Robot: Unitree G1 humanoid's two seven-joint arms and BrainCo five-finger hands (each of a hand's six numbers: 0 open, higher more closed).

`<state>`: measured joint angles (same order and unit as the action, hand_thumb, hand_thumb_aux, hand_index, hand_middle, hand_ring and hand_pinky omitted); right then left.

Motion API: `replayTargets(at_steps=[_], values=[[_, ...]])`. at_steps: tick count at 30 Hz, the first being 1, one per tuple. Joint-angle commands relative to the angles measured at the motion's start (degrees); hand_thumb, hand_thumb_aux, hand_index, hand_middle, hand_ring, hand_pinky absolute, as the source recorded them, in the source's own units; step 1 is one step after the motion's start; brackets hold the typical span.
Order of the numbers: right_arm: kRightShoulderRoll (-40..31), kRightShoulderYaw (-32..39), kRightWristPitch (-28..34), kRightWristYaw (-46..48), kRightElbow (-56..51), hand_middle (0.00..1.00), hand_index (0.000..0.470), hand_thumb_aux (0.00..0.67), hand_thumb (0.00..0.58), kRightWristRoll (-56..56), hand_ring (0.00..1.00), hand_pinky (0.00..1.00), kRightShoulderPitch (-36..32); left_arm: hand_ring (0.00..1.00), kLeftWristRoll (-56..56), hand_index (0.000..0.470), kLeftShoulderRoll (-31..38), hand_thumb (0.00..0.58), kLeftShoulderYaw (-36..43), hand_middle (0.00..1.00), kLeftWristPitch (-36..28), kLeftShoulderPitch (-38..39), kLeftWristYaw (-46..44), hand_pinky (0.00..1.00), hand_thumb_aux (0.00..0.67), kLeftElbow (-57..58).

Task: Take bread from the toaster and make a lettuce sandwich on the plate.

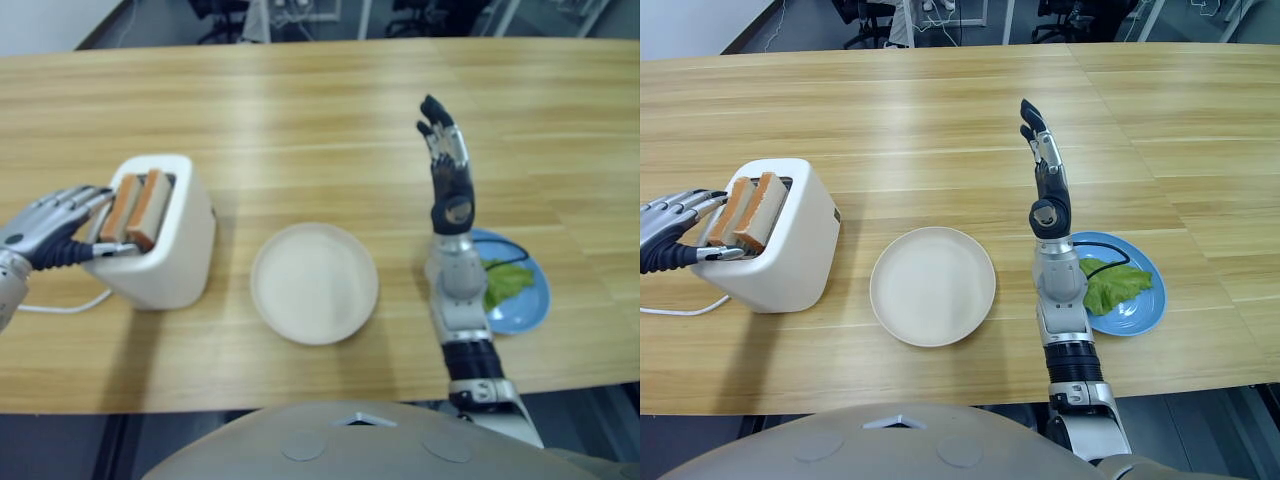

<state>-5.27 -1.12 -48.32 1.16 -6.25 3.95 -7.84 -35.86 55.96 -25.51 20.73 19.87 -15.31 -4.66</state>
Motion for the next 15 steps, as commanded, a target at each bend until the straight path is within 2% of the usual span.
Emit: replayTargets(at_steps=[1,5,6,7,8,15], values=[[-0.5,-0.48,0.34,0.1,0.43,0.0,0.0,0.0,0.0,0.06,0.0,0.0,0.41,0.0,-0.87,0.0,1.17,0.0,1.66,0.0,-0.14,0.44,-1.04,0.0,0.0,1.21],[-0.71,-0.58,0.36,-0.01,0.5,0.0,0.0,0.0,0.0,0.06,0.0,0.0,0.62,0.0,-0.25,0.0,0.65,0.0,3.28,0.0,-0.87,-0.47,-1.96,0.0,0.0,1.36],[-0.72,-0.56,0.35,-0.05,0.51,0.0,0.0,0.0,0.0,0.09,0.0,0.0,0.67,0.0,-0.21,0.161,0.56,0.334,3.76,0.0,-1.18,-0.77,-2.22,0.0,0.234,1.49],[-0.72,-0.53,0.35,-0.08,0.56,0.0,0.0,0.0,0.0,0.14,0.0,0.0,0.72,0.0,-0.2,0.161,0.52,0.334,4.25,0.0,-1.47,-1.05,-2.5,0.0,0.234,1.68],[-0.72,-0.51,0.35,-0.11,0.61,0.0,0.0,0.0,0.0,0.18,0.0,0.0,0.77,0.0,0.04,0.46,0.33,0.58,4.55,0.0,-1.82,-1.34,-2.67,0.0,0.67,1.82],[-0.88,-0.81,0.24,-0.25,0.28,0.0,0.0,0.0,0.0,0.27,0.0,0.0,0.93,0.0,4.81,0.46,-2.93,0.58,5.62,0.0,-6.23,-6.22,-2.94,0.0,0.67,1.59]])
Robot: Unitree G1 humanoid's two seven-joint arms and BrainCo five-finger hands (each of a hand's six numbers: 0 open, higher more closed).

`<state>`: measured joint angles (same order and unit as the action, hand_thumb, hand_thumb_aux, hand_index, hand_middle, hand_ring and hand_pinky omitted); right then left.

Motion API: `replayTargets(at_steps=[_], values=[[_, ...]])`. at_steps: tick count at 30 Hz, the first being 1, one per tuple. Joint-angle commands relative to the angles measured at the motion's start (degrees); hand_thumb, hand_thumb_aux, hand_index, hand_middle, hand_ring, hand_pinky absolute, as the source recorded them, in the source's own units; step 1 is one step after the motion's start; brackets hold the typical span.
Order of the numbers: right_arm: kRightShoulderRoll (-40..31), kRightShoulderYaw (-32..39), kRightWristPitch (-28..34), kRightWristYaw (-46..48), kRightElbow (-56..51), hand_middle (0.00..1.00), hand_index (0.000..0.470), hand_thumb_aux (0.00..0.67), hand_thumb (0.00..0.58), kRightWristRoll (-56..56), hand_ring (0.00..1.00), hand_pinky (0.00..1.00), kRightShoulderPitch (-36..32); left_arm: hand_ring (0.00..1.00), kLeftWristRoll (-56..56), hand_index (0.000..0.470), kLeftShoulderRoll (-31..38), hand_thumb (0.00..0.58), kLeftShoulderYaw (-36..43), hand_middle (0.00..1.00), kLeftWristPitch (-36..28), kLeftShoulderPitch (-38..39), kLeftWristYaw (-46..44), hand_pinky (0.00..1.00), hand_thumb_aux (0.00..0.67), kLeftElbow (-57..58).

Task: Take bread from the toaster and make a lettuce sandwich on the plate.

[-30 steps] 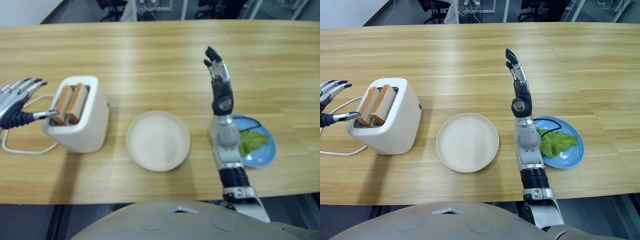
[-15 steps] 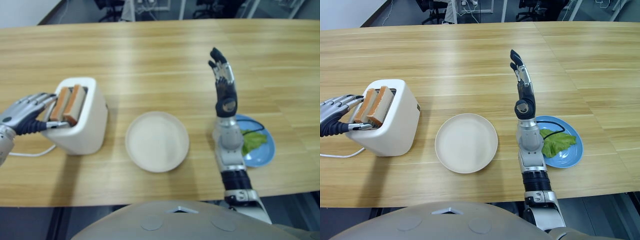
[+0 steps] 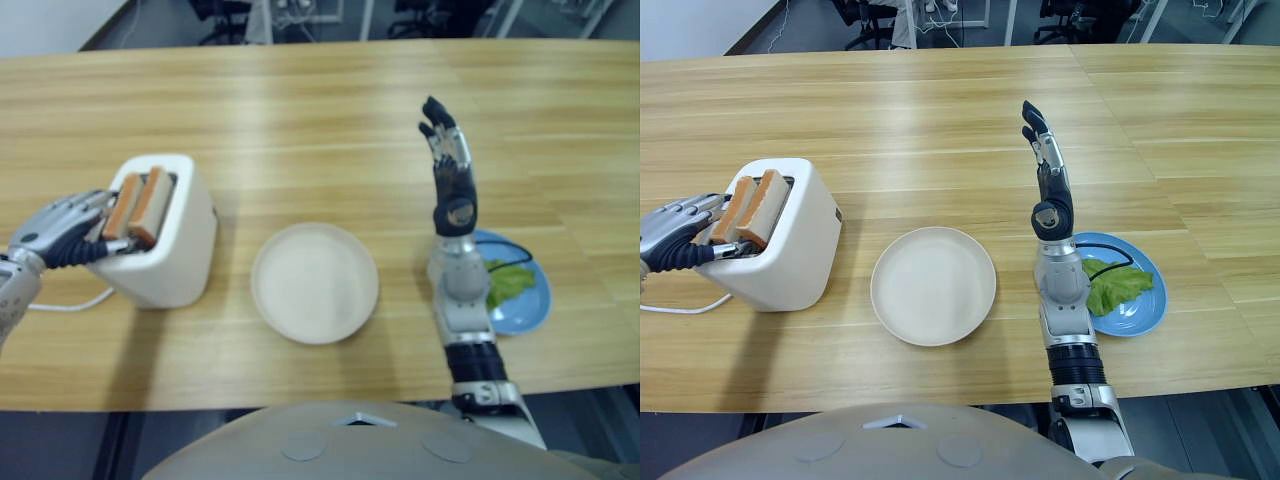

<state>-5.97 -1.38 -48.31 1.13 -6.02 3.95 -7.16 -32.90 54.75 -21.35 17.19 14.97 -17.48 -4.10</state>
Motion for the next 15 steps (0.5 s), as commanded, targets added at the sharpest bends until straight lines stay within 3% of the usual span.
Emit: replayTargets(at_steps=[1,10,15], values=[[-0.17,-0.6,0.23,-0.26,0.01,0.0,0.0,0.0,0.0,0.32,0.0,0.0,0.28,0.0,2.71,0.46,-2.33,0.58,1.5,0.0,-3.35,-2.03,-0.71,0.0,0.67,1.01],[-0.25,-1.14,0.05,-0.23,-0.54,0.0,0.0,0.0,0.0,0.38,0.0,0.0,0.25,0.0,9.21,0.46,-6.82,0.58,0.03,0.0,-9.55,-6.34,-0.22,0.0,0.67,1.52],[-0.14,-1.21,0.01,-0.33,-0.85,0.0,0.0,0.0,0.0,0.55,0.0,0.0,0.19,0.0,9.92,0.46,-7.04,0.58,0.42,0.0,-8.45,-7.33,1.48,0.0,0.67,2.73]])
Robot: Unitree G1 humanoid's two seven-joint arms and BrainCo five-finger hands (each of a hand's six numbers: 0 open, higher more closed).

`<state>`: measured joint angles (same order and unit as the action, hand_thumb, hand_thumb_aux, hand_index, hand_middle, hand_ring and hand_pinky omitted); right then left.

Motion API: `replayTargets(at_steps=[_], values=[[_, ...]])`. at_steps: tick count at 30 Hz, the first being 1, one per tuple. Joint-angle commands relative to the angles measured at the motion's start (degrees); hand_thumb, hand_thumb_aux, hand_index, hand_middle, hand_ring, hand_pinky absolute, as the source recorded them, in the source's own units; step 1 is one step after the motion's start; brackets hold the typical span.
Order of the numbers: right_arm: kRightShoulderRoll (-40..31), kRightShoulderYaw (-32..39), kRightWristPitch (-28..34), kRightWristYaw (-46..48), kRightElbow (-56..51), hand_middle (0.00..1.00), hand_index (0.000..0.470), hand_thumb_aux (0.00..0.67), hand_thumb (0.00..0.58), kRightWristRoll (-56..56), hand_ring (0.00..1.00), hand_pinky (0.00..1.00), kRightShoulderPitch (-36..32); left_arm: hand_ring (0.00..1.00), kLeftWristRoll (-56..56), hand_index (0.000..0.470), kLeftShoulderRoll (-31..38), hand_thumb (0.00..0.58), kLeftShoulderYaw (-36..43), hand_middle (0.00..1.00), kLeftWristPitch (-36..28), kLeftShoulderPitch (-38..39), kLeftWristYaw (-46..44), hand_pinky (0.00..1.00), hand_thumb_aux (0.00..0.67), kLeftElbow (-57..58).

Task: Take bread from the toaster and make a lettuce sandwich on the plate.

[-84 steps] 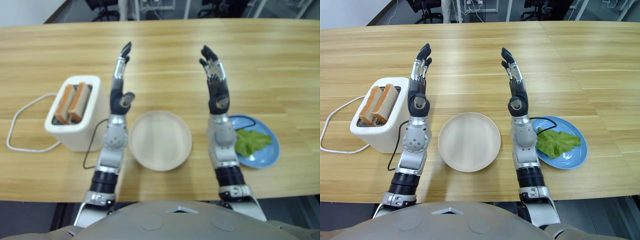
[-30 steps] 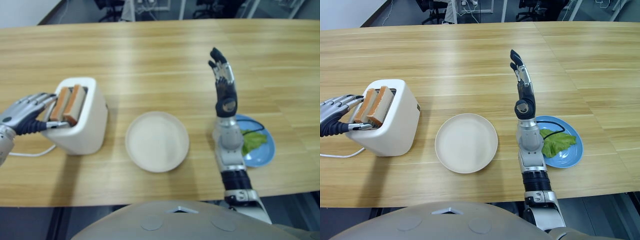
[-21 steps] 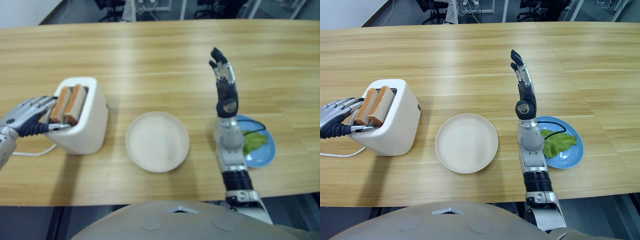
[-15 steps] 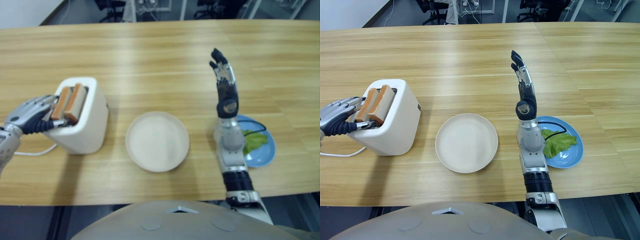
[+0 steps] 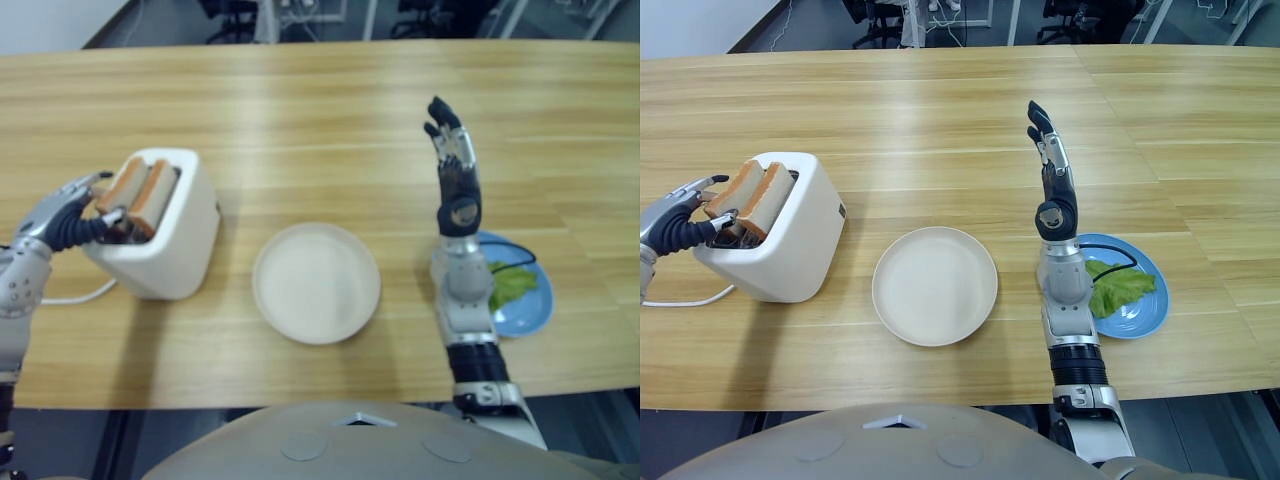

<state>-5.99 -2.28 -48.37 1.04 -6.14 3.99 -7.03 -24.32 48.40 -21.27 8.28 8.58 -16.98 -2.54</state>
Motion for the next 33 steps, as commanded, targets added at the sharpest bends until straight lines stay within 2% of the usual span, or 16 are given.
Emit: replayTargets(at_steps=[1,15,22,28,33], values=[[-0.13,-0.32,0.04,-0.24,-0.81,0.0,0.0,0.0,0.0,0.48,0.0,0.0,0.04,1.0,1.8,0.46,-0.94,0.58,0.29,1.0,0.67,-1.2,1.36,1.0,0.67,1.43],[-0.2,-0.68,-0.18,-0.61,-1.4,0.0,0.0,0.0,0.0,0.56,0.0,0.0,-0.19,1.0,4.64,0.46,-1.3,0.58,-3.72,1.0,4.13,-7.43,11.06,1.0,0.67,4.36],[-0.01,-0.62,-0.31,-0.95,-1.61,0.0,0.0,0.0,0.0,0.83,0.0,0.0,-0.36,1.0,5.47,0.46,-1.28,0.58,-4.2,1.0,6.72,-8.76,12.59,1.0,0.67,3.41],[0.06,-0.49,-0.46,-1.37,-2.12,0.0,0.0,0.0,0.0,1.04,0.0,0.0,-0.78,1.0,10.61,0.46,-2.08,0.58,-4.23,1.0,9.17,-11.01,10.77,1.0,0.67,-2.88],[0.16,-0.64,-1.02,-1.84,-3.35,0.0,0.0,0.0,0.0,1.16,0.0,0.0,-1.41,1.0,16.42,0.46,-5.36,0.58,-1.05,1.0,7.45,-12.76,7.69,1.0,0.67,-12.48]])
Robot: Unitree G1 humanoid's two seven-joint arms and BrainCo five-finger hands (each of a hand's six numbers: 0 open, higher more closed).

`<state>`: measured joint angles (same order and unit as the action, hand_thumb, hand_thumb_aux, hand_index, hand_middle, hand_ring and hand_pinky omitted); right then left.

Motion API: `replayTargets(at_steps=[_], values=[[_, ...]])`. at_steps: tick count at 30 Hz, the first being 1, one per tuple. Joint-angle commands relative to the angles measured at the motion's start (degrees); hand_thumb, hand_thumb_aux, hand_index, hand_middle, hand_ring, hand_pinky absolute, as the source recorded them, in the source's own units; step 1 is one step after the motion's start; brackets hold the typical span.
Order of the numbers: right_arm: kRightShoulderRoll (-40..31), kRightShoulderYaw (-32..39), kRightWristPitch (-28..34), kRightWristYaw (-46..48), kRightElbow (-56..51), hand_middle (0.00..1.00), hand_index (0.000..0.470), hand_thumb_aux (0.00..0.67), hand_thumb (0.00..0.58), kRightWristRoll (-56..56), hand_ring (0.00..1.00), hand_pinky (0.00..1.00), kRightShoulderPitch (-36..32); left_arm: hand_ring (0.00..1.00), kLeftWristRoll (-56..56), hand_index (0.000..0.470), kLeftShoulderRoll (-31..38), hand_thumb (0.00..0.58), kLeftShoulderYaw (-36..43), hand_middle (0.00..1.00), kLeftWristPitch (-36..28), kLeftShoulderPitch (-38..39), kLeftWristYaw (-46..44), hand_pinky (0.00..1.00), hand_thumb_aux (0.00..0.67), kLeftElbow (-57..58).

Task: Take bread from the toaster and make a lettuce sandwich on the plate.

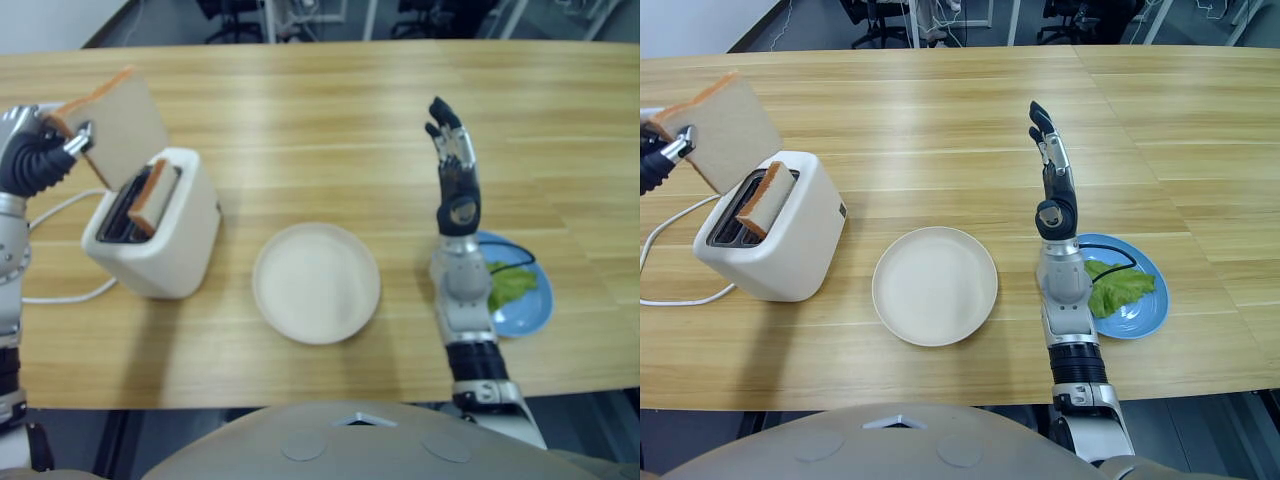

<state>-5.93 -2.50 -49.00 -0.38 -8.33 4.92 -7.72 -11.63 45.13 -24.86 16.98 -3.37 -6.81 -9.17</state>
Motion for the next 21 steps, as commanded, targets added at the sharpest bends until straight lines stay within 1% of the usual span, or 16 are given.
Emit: replayTargets(at_steps=[1,5,9,15,21], values=[[0.16,-0.4,-0.49,-0.49,-1.35,0.0,0.0,0.0,0.0,0.25,0.0,0.0,-0.86,1.0,4.54,0.46,-2.75,0.58,3.31,1.0,-1.77,-1.0,-3.16,1.0,0.67,-7.49],[0.15,-0.56,-0.9,-0.66,-1.92,0.0,0.0,0.0,0.0,0.04,0.0,0.0,-1.3,1.0,5.56,0.46,-5.08,0.58,6.92,1.0,-2.82,-2.08,-5.21,1.0,0.67,-12.35],[-0.01,-1.26,-1.31,-1.27,-2.29,0.0,0.0,0.0,0.0,-0.13,0.0,0.0,-1.7,1.0,6.12,0.46,-8.94,0.58,14.53,1.0,-3.58,-2.99,-7.74,1.0,0.67,-14.72],[-1.22,-4.89,-1.8,-3.55,-1.97,0.0,0.0,0.0,0.0,-0.32,0.0,0.0,-2.21,1.0,4.41,0.46,-16.56,0.58,27.13,1.0,-2.09,-1.44,-10.87,1.0,0.67,-11.23],[-3.21,-7.94,-1.55,-4.28,-1.29,0.0,0.0,0.0,0.0,-1.47,0.0,0.0,-2.63,1.0,1.65,0.46,-19.57,0.58,32.59,1.0,-1.06,0.53,-11.59,1.0,0.67,-5.66]])
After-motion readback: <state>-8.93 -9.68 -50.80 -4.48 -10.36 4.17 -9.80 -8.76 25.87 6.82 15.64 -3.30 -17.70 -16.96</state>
